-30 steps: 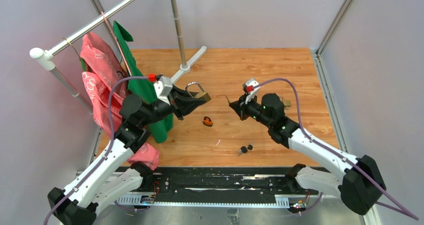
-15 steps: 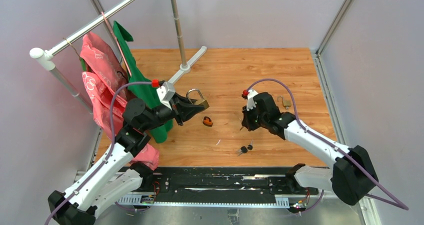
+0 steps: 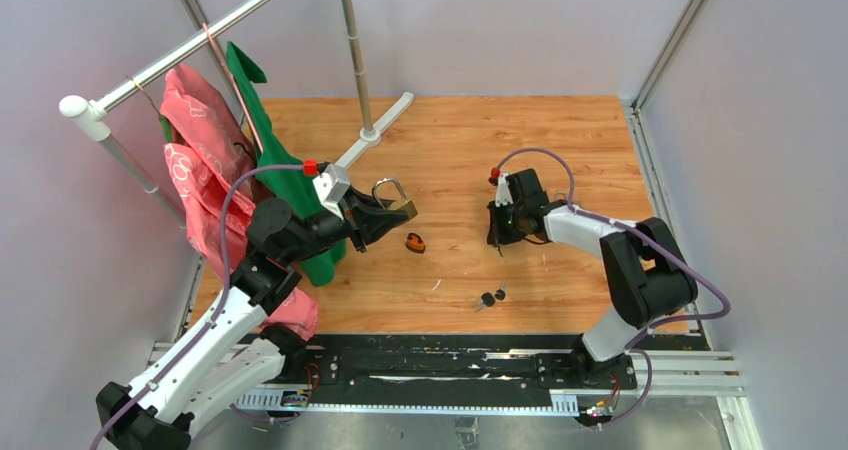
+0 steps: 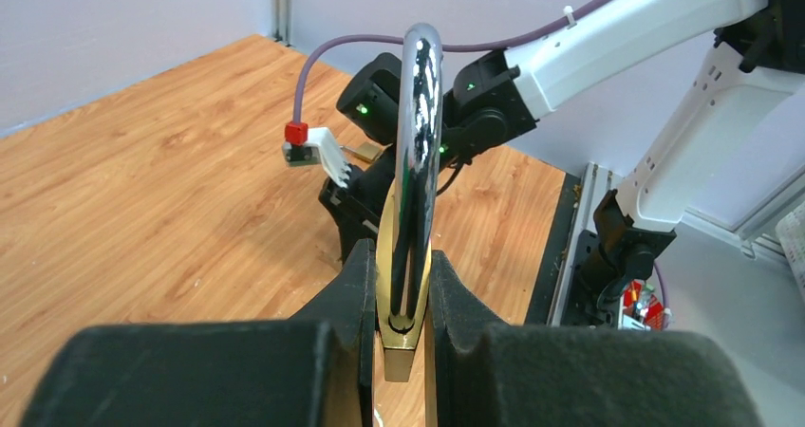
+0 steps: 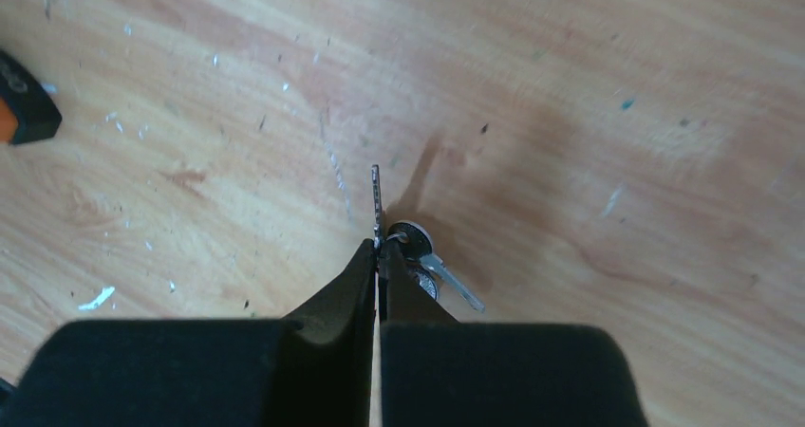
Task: Lock with the key
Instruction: Place the key at the center of the board, then place the lock at the center of the board.
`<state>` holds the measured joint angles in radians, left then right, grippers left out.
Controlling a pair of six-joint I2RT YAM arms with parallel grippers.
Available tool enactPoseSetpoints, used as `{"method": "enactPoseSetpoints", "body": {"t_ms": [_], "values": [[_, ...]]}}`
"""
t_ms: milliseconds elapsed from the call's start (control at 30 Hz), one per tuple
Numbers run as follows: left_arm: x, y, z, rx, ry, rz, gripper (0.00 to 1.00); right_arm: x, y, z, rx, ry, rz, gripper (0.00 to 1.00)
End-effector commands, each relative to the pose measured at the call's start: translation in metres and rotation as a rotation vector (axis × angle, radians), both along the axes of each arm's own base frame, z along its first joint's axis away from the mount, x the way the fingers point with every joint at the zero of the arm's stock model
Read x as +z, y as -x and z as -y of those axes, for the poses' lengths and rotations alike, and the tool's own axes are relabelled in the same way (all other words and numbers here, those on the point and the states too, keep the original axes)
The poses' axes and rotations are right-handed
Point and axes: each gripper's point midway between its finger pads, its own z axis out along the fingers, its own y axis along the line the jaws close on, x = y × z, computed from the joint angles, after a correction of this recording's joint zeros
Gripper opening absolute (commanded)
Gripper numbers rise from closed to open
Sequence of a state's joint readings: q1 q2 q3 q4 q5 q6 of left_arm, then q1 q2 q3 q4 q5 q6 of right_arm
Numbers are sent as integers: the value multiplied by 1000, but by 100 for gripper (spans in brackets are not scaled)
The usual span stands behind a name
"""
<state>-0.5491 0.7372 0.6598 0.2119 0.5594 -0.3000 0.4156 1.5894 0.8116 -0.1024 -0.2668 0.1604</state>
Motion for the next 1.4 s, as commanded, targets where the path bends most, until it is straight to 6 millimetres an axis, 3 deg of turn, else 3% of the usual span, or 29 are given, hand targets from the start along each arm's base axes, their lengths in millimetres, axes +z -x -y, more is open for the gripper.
{"method": "enactPoseSetpoints", "body": {"t_ms": [0, 167, 233, 300, 467, 567, 667, 700, 767, 900, 1033, 1200, 1367], "values": [[27, 3, -3, 7, 61, 82, 0, -4, -21, 5, -28, -1, 18, 2], [27, 2, -3, 11, 60, 81, 0, -8, -27, 10, -26, 40, -6, 30], [26, 2, -3, 10, 59, 79, 0, 0, -30, 11, -21, 55, 3, 41], [26, 2, -3, 13, 59, 79, 0, 16, -34, 12, -16, 61, 30, 45], [24, 2, -3, 13, 58, 73, 0, 91, -37, 7, 32, 2, 221, 52], [20, 2, -3, 11, 54, 66, 0, 147, -22, -10, 161, -70, 388, 61], [20, 3, -2, -1, 49, 73, 0, 218, 23, -48, 426, -338, 561, 62], [19, 5, -1, -12, 44, 77, 0, 252, 41, -59, 515, -449, 675, 63], [19, 10, 1, -41, 35, 94, 0, 301, 69, -72, 613, -623, 823, 64], [18, 24, 9, -118, 11, 139, 0, 357, 110, -94, 709, -771, 995, 68], [15, 35, 15, -183, -1, 151, 0, 381, 127, -126, 792, -763, 1019, 67], [12, 38, 18, -206, -13, 157, 0, 383, 133, -157, 855, -755, 986, 65], [10, 39, 20, -214, -16, 151, 0, 377, 127, -172, 882, -750, 959, 47]]}}
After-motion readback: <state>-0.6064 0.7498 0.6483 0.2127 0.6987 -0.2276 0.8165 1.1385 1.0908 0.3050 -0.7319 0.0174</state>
